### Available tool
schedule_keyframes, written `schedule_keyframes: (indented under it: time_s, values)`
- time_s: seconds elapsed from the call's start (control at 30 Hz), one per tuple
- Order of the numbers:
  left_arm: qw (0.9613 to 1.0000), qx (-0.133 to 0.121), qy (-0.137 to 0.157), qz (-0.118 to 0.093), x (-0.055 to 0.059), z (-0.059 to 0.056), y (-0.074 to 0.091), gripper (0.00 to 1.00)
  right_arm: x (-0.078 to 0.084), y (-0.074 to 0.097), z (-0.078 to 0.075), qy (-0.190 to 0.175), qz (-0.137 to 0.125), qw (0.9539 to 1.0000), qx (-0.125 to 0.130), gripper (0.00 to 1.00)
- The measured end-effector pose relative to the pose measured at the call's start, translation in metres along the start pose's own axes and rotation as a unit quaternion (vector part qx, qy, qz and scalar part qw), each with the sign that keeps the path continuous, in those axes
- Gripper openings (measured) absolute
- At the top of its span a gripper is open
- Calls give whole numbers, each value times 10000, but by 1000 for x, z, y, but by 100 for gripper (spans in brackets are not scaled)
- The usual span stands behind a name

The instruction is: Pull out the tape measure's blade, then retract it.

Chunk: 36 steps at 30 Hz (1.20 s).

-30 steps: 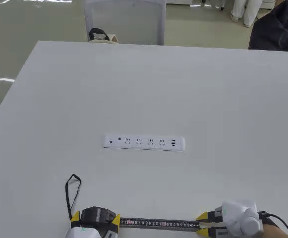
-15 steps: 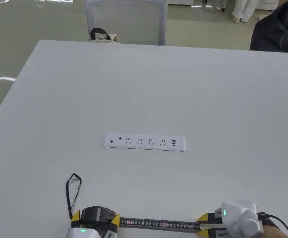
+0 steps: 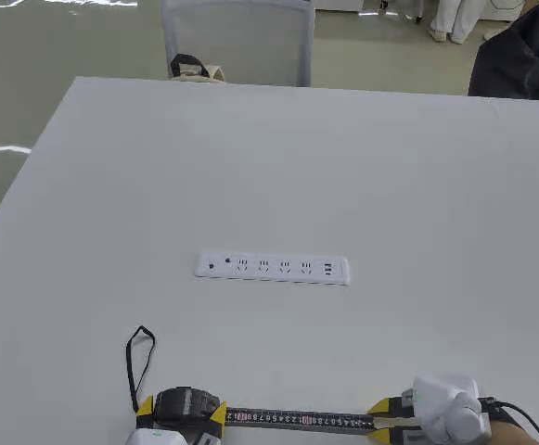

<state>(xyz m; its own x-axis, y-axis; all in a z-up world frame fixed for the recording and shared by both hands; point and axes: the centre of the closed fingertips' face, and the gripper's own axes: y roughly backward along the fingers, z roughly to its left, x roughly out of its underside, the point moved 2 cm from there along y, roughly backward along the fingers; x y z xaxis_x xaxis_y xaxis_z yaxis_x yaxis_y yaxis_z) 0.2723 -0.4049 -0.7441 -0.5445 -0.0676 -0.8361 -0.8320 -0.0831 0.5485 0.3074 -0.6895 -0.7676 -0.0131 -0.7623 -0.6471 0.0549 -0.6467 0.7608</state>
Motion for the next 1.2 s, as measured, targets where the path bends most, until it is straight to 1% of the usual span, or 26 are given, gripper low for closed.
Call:
schedule_keyframes:
  time_s: [0.33, 0.4, 0.5, 0.53, 0.57, 0.6, 0.77, 0.9, 1.0, 1.13, 1.2]
  values:
    - [10000, 12, 35, -11, 0, 0, 0, 63, -4, -3, 0, 22, -6, 10000, -15, 12]
    - [10000, 7, 5, -23, -1, -1, 0, 64, -5, -3, 0, 56, 12, 10000, -20, 12]
    - [9999, -26, 90, 34, 0, 0, -1, 65, -5, -4, 0, 42, 4, 10000, -18, 12]
    - [9998, -50, 170, 67, 2, 0, -2, 66, -5, -4, 0, 60, 14, 10000, -12, 12]
    - [9994, -100, 326, 57, 3, 0, -3, 66, -5, -5, 0, 57, 24, 10000, -15, 12]
    - [9991, -116, 412, 60, 3, 1, -3, 66, -5, -5, 0, 74, 33, 10000, -24, 12]
    - [9987, -187, 460, 56, 1, 1, -5, 68, -6, -5, 0, 64, 30, 10000, -27, 12]
    - [9975, -318, 634, 50, 1, 2, -6, 69, -5, -5, 1, 64, 34, 10000, -24, 12]
    - [9973, -368, 627, 80, -1, 0, -5, 68, -6, -4, 0, 53, 25, 10000, -6, 12]
    - [9973, -376, 627, 100, 3, 3, -4, 67, -5, -4, 0, 47, 23, 10000, -4, 12]
    - [9973, -371, 623, 100, 6, 4, -6, 67, -8, -4, 0, 39, -23, 10000, -2, 12]
